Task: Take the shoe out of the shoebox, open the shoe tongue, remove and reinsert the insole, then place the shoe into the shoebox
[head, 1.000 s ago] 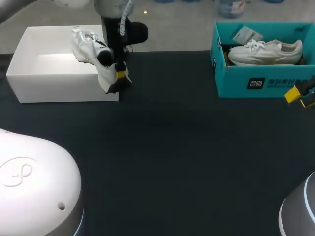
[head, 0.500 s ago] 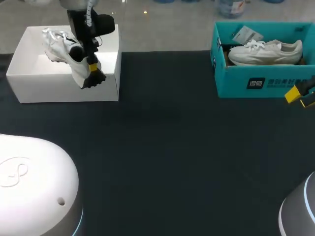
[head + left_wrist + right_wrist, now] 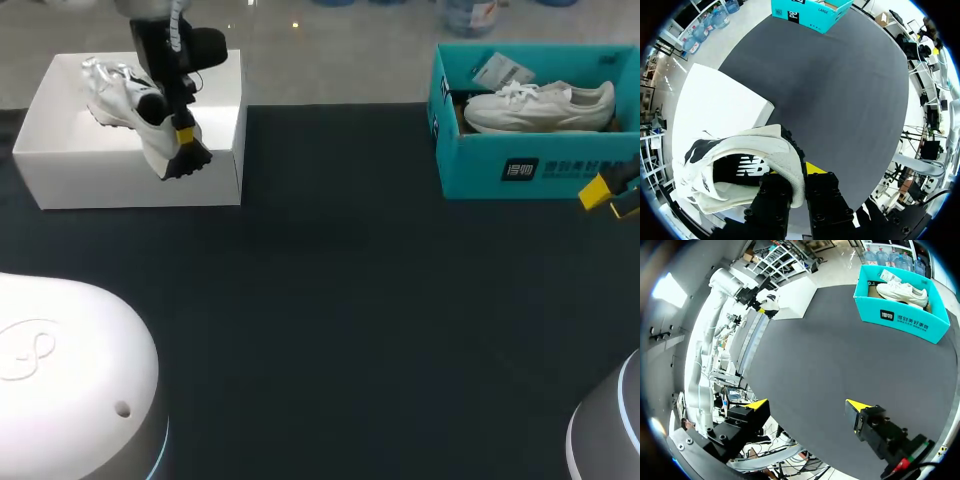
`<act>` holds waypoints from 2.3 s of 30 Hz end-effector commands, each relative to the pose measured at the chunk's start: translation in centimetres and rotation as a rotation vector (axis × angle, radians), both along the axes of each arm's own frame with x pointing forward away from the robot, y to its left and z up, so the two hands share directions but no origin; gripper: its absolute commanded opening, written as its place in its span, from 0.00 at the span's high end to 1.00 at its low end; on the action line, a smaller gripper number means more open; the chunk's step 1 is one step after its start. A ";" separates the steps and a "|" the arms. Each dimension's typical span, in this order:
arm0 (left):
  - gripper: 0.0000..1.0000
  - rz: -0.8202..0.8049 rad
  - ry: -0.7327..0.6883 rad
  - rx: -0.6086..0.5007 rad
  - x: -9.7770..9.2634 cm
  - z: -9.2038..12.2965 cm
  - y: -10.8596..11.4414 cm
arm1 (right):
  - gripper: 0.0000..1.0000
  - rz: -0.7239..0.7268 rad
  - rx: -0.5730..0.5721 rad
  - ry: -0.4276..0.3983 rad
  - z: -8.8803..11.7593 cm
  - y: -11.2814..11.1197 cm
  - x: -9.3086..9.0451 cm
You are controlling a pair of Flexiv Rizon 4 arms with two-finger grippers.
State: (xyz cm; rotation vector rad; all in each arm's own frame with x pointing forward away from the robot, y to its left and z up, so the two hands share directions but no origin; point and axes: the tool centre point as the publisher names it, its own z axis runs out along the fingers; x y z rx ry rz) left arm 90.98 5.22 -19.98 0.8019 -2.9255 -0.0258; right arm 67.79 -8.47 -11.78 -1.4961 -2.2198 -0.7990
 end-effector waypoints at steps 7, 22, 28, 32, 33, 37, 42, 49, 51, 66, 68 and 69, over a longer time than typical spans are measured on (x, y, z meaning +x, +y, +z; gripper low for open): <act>1.00 0.000 0.001 0.002 0.0 0.2 0.0 | 0.00 0.001 -0.002 0.002 0.0 0.0 0.1; 1.00 -0.058 -0.002 0.013 0.6 0.4 0.7 | 0.00 0.001 -0.002 0.002 0.0 0.0 0.1; 1.00 -0.159 0.002 0.026 1.4 0.8 2.6 | 0.00 0.001 -0.002 0.002 0.0 0.0 0.1; 1.00 -0.237 -0.014 0.046 1.8 0.8 3.6 | 0.00 0.001 -0.002 0.002 0.0 0.0 0.1; 1.00 -0.246 -0.013 0.048 2.0 0.8 3.9 | 0.00 0.001 -0.002 0.002 0.0 0.0 0.1; 1.00 -0.388 0.026 0.023 2.3 0.5 5.0 | 0.00 0.001 -0.002 0.002 0.0 0.0 0.1; 1.00 -0.496 0.036 0.042 1.8 0.2 6.2 | 0.00 0.001 -0.002 0.002 0.0 0.0 0.1; 1.00 -0.753 0.049 0.043 1.4 0.3 8.1 | 0.00 0.001 -0.002 0.002 0.0 0.0 0.1; 1.00 -0.804 0.066 0.026 1.5 0.4 8.8 | 0.00 0.001 -0.002 0.002 0.0 0.0 0.1; 1.00 -1.368 0.006 0.039 2.6 0.9 14.5 | 0.00 0.001 -0.002 0.002 0.0 0.0 0.1; 1.00 -1.348 0.026 0.039 2.9 0.8 14.6 | 0.00 0.001 -0.002 0.002 0.0 0.0 0.1; 1.00 -1.348 0.026 0.039 2.9 0.8 14.6 | 0.00 0.001 -0.002 0.002 0.0 0.0 0.1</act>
